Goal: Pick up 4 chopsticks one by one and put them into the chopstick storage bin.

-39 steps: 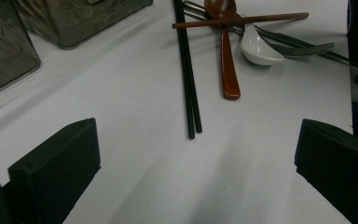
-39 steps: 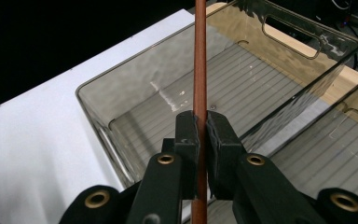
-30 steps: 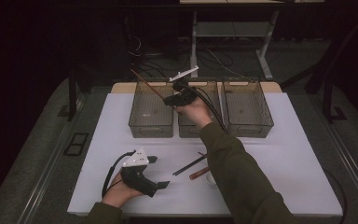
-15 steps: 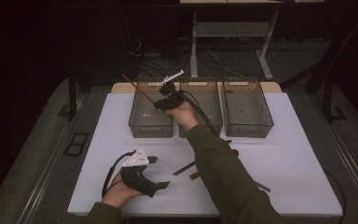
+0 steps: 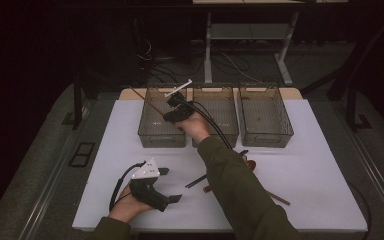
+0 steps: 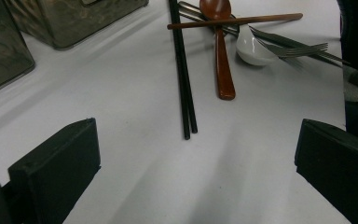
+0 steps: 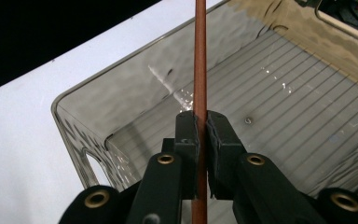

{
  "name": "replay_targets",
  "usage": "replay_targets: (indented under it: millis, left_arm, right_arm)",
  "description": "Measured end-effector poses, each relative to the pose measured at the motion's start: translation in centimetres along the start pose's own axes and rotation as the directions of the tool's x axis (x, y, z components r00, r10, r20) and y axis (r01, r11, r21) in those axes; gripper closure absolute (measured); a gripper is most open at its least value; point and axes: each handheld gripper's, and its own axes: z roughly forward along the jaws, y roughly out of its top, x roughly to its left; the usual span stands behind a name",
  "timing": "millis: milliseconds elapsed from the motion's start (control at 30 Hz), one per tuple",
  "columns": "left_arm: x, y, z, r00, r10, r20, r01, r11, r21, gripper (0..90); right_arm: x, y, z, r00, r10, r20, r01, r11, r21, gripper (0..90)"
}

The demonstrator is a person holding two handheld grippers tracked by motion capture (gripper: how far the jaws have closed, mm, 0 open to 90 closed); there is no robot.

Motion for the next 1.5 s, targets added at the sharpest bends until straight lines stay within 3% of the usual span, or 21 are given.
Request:
replay_targets:
  millis: [67, 133, 267, 800, 1133, 1500]
  left_arm:
    - [0.0, 0.0, 0.0, 1.0, 0.0, 0.001, 0.0, 1.0, 0.001, 0.0]
    - [0.0, 0.0, 0.0, 1.0, -0.001, 0.002, 0.001, 1.0, 0.001, 0.0]
    - [0.0, 0.0, 0.0, 1.0, -0.002, 0.002, 0.002, 1.0, 0.001, 0.0]
    - [0.1, 0.0, 0.1, 1.0, 0.0, -0.003, 0.0, 1.0, 0.003, 0.0]
    - [0.1, -0.1, 0.2, 0.9999, -0.008, -0.009, 0.008, 1.0, 0.001, 0.0]
    - [0.1, 0.0, 0.1, 0.9999, -0.008, -0.01, 0.008, 1.0, 0.0, 0.0]
  right_arm:
    - [0.0, -0.1, 0.2, 1.0, 0.001, -0.003, -0.001, 1.0, 0.014, 82.3]
    - [0.0, -0.2, 0.4, 1.0, 0.007, -0.007, -0.007, 1.0, 0.024, 72.3]
    - [-0.1, -0.2, 0.2, 1.0, 0.003, -0.008, -0.002, 1.0, 0.023, 62.0]
    - [-0.8, -0.3, -4.1, 0.998, -0.017, -0.061, 0.015, 1.0, -0.024, 47.8]
    - [-0.8, -1.3, -7.3, 0.9957, -0.058, -0.073, 0.054, 0.997, -0.049, 37.1]
    - [-0.8, -3.1, -9.6, 0.9922, -0.091, -0.084, 0.086, 0.994, -0.063, 34.1]
